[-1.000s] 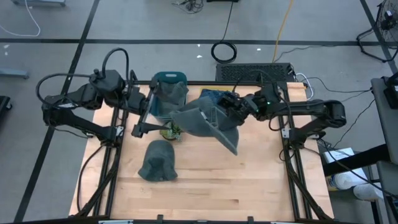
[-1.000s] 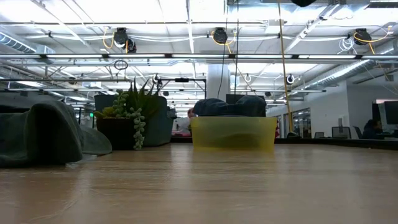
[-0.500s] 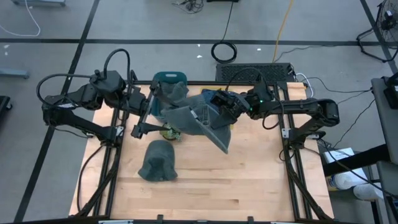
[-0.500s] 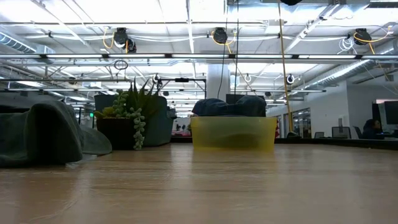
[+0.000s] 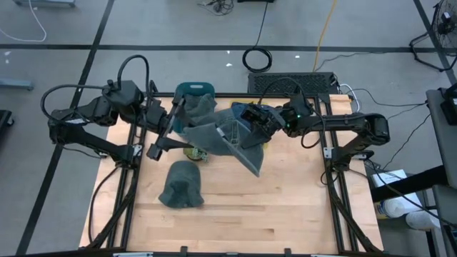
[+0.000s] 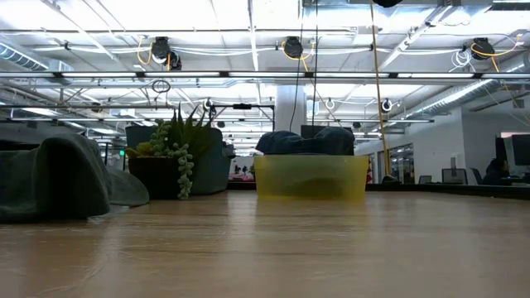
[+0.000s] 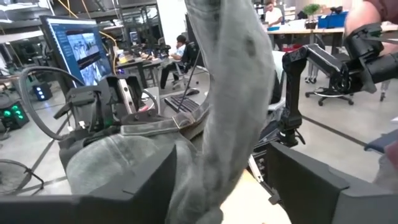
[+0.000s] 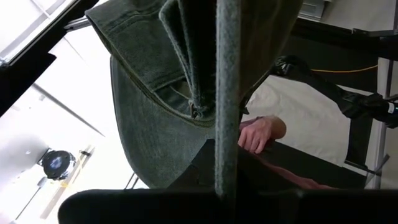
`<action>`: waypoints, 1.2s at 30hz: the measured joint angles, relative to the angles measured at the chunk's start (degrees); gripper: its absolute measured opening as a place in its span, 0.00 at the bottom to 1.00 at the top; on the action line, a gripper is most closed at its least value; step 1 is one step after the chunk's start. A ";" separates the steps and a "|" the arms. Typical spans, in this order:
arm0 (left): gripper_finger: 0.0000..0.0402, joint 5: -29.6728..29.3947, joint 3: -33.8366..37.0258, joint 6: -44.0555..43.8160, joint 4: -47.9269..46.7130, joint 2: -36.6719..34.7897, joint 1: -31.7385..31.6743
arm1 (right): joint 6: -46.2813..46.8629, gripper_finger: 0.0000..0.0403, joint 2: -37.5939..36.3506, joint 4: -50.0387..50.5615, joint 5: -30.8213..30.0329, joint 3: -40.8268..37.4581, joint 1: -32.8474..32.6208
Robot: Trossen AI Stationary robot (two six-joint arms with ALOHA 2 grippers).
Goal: Pick & Place hat
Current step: Put the bottom black cap into the blue bin
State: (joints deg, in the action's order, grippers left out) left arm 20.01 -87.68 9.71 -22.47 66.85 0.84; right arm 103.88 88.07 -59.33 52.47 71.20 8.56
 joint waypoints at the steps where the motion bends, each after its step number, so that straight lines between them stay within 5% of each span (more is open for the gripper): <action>1: 0.61 -0.04 0.00 0.08 0.11 0.00 0.00 | 0.00 0.00 0.02 0.04 0.00 0.00 0.00; 10: 0.36 -1.10 0.01 0.06 0.27 -0.17 -0.65 | -0.03 0.00 0.02 0.01 0.20 0.00 0.00; 17: 0.04 1.94 0.00 -2.06 1.30 -0.63 -1.86 | -1.74 0.02 0.02 1.45 0.14 0.00 0.36; 26: 0.03 6.12 0.02 -1.35 2.95 -2.81 -2.97 | -5.85 0.15 0.02 4.77 0.52 0.00 3.28; 36: 0.03 5.77 -0.02 -8.21 4.12 -8.12 -6.85 | -11.82 0.47 -0.73 4.06 1.78 -0.04 7.14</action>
State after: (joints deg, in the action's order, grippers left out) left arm 25.79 -87.70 1.50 -18.35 58.73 -6.01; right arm 92.06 87.34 -55.27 54.25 71.16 15.70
